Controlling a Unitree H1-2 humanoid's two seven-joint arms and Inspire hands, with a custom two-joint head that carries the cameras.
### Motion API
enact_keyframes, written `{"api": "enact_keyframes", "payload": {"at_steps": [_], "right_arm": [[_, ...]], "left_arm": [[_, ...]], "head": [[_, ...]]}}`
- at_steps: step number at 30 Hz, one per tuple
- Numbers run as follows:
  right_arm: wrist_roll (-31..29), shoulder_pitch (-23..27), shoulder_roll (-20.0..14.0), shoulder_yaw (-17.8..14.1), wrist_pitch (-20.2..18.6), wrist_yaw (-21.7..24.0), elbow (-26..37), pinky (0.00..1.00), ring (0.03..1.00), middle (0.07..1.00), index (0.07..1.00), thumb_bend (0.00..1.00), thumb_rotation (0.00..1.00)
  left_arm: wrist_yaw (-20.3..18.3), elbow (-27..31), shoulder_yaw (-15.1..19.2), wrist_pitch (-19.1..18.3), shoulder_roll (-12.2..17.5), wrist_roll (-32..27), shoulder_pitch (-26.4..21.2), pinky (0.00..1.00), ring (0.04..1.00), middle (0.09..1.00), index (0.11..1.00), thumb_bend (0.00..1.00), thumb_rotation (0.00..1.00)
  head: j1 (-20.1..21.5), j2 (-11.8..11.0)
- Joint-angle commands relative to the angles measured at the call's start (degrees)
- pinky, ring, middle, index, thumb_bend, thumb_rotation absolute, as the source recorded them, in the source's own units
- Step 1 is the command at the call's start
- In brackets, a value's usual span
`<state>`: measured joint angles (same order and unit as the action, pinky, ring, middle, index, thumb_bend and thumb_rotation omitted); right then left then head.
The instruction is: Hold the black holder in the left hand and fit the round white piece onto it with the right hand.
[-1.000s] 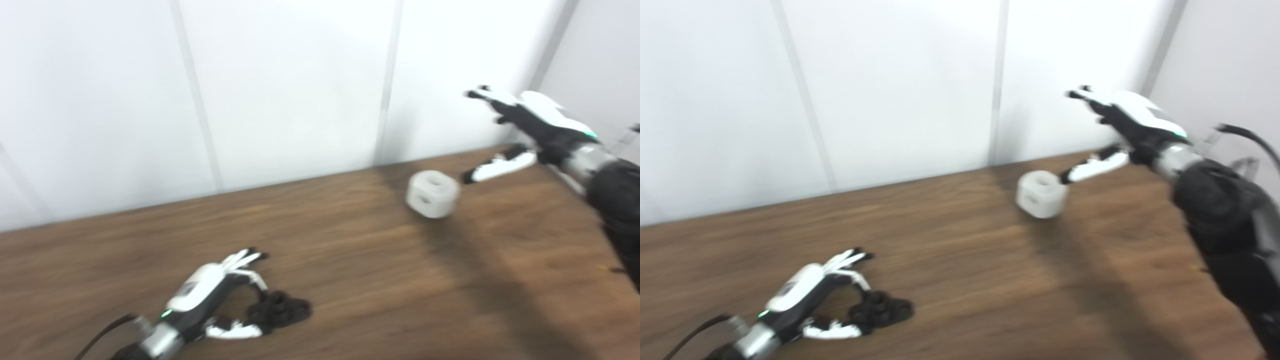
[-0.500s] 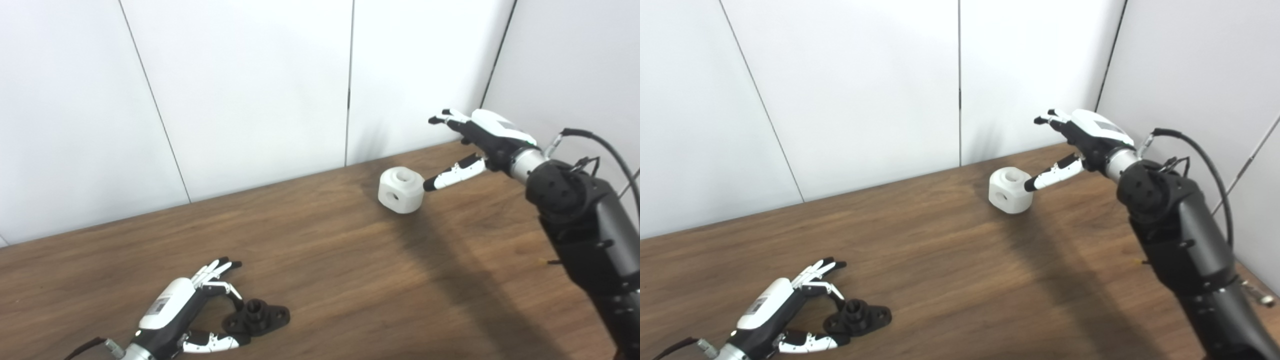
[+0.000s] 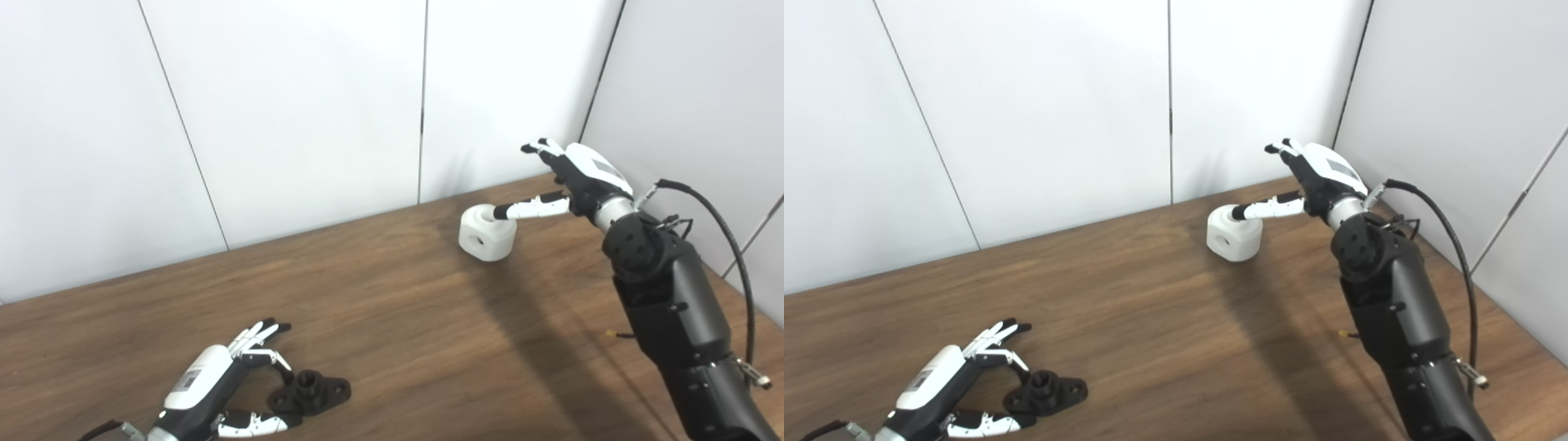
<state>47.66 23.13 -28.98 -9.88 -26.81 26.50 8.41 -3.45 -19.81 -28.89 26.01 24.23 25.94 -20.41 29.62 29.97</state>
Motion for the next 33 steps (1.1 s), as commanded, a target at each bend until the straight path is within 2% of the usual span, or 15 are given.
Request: {"api": "enact_keyframes", "payload": {"at_steps": [1, 10, 19, 33], "right_arm": [[1.06, 2.81, -0.02, -0.2, -0.1, -2.76, -0.37, 0.77, 0.932, 1.0, 0.922, 1.0, 0.61], [4.73, 3.77, 1.67, 0.07, -0.11, -3.73, -3.8, 0.77, 0.936, 1.0, 0.906, 1.0, 0.64], [7.53, 4.05, 5.46, -3.05, -0.11, -0.82, -4.14, 0.8, 0.94, 1.0, 0.902, 1.0, 0.62], [9.81, 3.32, 7.66, -3.45, -0.1, 0.87, -4.73, 0.77, 0.92, 1.0, 0.872, 1.0, 0.61]], "left_arm": [[-5.12, -2.95, -1.99, -1.53, 2.71, 3.67, 4.47, 1.0, 1.0, 0.942, 0.482, 0.52, 0.06], [-4.94, -3.73, -1.94, -1.03, 2.48, 3.2, 4.76, 1.0, 1.0, 0.934, 0.482, 0.52, 0.06], [-4.86, -4.49, -1.95, -0.68, 2.55, 3.77, 4.35, 1.0, 1.0, 0.94, 0.482, 0.52, 0.06], [-5.39, -4.2, -1.66, -1.24, 2.73, 2.88, 4.63, 1.0, 1.0, 0.939, 0.482, 0.52, 0.06]], "head": [[0.08, 0.06], [0.34, 0.34], [0.2, 0.73], [-0.02, 1.33]]}}
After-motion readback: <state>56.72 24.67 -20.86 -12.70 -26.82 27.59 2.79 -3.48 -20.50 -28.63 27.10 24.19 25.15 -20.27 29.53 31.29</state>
